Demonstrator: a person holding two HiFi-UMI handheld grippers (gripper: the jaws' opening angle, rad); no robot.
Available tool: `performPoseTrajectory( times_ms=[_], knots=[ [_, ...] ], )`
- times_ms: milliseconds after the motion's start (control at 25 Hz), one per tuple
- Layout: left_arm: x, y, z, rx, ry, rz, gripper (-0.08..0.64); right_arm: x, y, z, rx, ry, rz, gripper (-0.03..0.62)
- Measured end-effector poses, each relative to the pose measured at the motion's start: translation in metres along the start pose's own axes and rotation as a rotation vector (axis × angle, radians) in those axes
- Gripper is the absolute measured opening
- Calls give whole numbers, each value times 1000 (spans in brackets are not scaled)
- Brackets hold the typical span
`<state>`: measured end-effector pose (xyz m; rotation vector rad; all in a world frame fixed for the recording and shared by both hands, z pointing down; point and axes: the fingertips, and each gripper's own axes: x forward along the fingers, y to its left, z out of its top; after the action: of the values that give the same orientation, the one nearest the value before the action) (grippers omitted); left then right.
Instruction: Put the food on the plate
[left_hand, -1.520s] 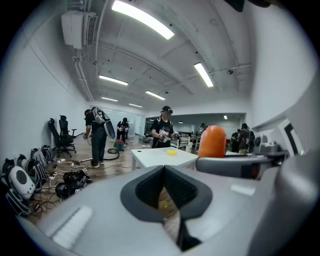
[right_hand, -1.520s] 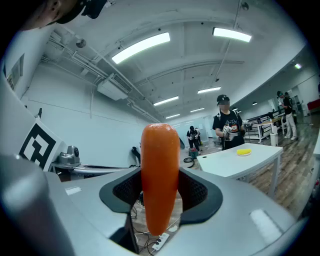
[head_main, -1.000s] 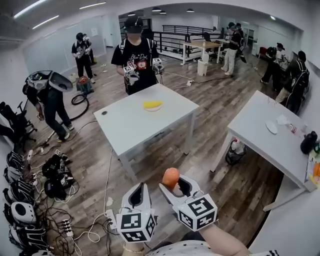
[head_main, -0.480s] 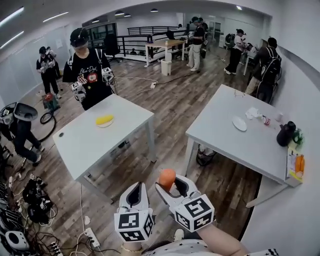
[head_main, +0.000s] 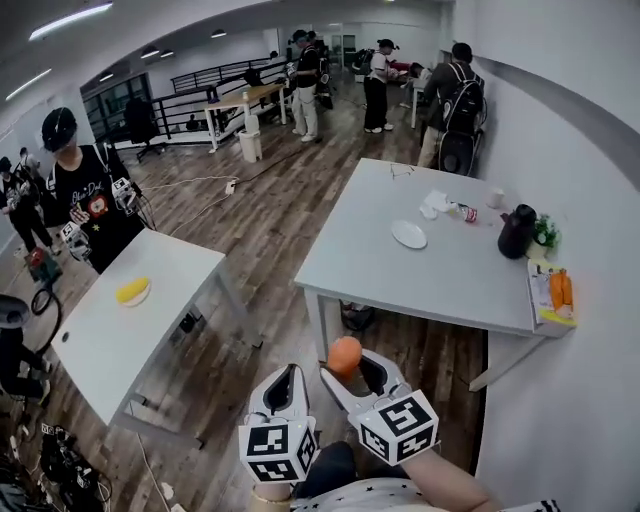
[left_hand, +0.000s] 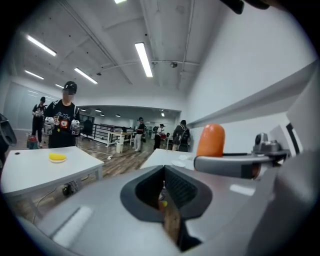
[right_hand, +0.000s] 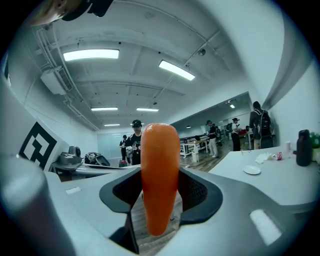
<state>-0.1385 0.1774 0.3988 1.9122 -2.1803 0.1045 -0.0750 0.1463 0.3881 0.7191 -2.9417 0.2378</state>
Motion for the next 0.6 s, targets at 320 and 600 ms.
performPoseTrajectory(
  times_ms=[320, 600],
  knots=[
    [93, -70, 4, 43, 18, -205, 8, -20, -105, -8, 41, 2, -216, 218],
    [181, -108, 12, 50, 30, -328, 8, -7, -185, -8, 48, 15, -329, 218]
  ],
)
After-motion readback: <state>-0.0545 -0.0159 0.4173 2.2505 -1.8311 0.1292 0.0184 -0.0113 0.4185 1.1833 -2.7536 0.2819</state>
